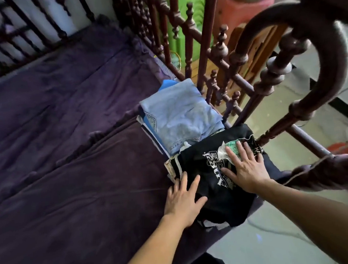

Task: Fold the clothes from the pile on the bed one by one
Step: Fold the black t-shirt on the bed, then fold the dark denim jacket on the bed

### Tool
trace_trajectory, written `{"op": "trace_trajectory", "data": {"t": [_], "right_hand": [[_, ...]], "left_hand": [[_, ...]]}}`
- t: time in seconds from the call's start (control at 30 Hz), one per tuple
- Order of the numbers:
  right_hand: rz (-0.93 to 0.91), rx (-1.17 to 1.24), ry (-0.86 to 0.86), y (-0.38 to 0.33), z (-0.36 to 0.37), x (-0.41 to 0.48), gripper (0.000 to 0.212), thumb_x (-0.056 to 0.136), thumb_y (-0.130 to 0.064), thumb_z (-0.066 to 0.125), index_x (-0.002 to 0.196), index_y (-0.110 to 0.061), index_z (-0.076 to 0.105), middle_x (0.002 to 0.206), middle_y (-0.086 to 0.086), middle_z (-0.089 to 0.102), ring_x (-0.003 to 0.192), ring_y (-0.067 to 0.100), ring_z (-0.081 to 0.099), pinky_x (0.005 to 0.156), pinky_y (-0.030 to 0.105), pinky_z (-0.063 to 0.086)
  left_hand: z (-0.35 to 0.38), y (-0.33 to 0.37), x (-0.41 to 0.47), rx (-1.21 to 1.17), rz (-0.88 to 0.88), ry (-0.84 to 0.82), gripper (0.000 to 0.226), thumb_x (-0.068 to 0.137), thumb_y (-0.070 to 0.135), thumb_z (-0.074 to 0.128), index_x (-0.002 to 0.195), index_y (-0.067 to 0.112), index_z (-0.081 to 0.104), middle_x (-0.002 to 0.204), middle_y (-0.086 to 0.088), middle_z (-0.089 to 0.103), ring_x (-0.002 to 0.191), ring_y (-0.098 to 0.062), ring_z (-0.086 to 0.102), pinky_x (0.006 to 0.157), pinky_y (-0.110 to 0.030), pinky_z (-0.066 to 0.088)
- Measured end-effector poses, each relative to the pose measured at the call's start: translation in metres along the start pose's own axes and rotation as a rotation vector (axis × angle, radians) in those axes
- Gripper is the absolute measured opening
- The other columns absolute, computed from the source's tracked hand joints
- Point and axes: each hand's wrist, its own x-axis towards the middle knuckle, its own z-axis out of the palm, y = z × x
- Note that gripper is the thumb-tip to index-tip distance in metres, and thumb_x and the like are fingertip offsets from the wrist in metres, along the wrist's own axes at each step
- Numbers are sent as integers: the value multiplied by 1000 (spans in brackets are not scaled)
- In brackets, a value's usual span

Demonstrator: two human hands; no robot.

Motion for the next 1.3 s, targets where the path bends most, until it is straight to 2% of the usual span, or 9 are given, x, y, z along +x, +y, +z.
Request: {"op": "trace_trajectory", "data": {"t": [0.07,0.13,0.23,0.3,0.4,0.67,0.83,1.13,1.3], "right_hand": [[1,-50,52,-14,-20,-7,72,93,-64,31,152,-28,12,161,10,3,148,29,2,114,56,13],[-88,-103,162,-40,-36,-18,57,92,-47,48,143,-22,40,157,12,24,144,30,21,111,54,22],[-252,-31,225,-103,-47,-48,39,89,-36,53,124,-20,59,132,8,54,123,29,49,98,45,41],[-343,25,185,-155,-47,-80,31,93,-37,48,117,-22,61,115,2,60,111,26,56,86,37,46],[-500,46,131,-231,-36,-141,24,94,-36,46,108,-24,61,110,1,64,103,28,61,78,34,47],[-856,36,140,-439,-6,-297,21,92,-36,50,102,-25,65,102,3,70,96,31,64,74,34,48],[-1045,13,166,-554,-9,-366,22,94,-38,49,108,-28,62,101,2,70,94,29,64,75,34,50],[-1179,-32,149,-754,9,-427,27,93,-39,50,114,-27,61,112,6,67,104,30,62,79,32,45],[-1205,-52,40,-872,33,-444,29,91,-40,50,116,-28,61,117,5,65,107,29,60,83,33,46]], "left_hand": [[-8,-7,-24,-38,-19,68,55,98,47,36,148,28,24,154,-7,23,139,-26,25,112,-41,23],[-9,-21,-58,-58,-58,132,42,98,40,39,137,23,42,136,-3,45,125,-24,43,104,-39,33],[1,-61,-119,-113,-155,186,33,98,36,41,124,21,52,122,-2,56,111,-26,55,92,-38,41],[16,-95,-165,-132,-226,229,30,97,35,42,120,19,54,120,-2,58,110,-26,57,88,-36,45],[47,-148,-249,-152,-338,294,28,95,33,44,116,18,56,119,-4,61,111,-27,57,86,-36,47],[129,-266,-504,-226,-708,514,26,91,33,47,108,19,62,110,-5,68,105,-28,61,83,-35,50],[164,-320,-615,-293,-922,662,23,92,35,49,108,24,62,107,-2,69,105,-25,62,83,-32,48],[198,-447,-748,-381,-1113,730,23,92,33,50,106,22,64,107,-2,69,106,-25,61,84,-34,48],[204,-534,-804,-503,-1199,710,24,92,33,49,108,22,63,107,-1,68,103,-23,61,87,-34,49]]}}
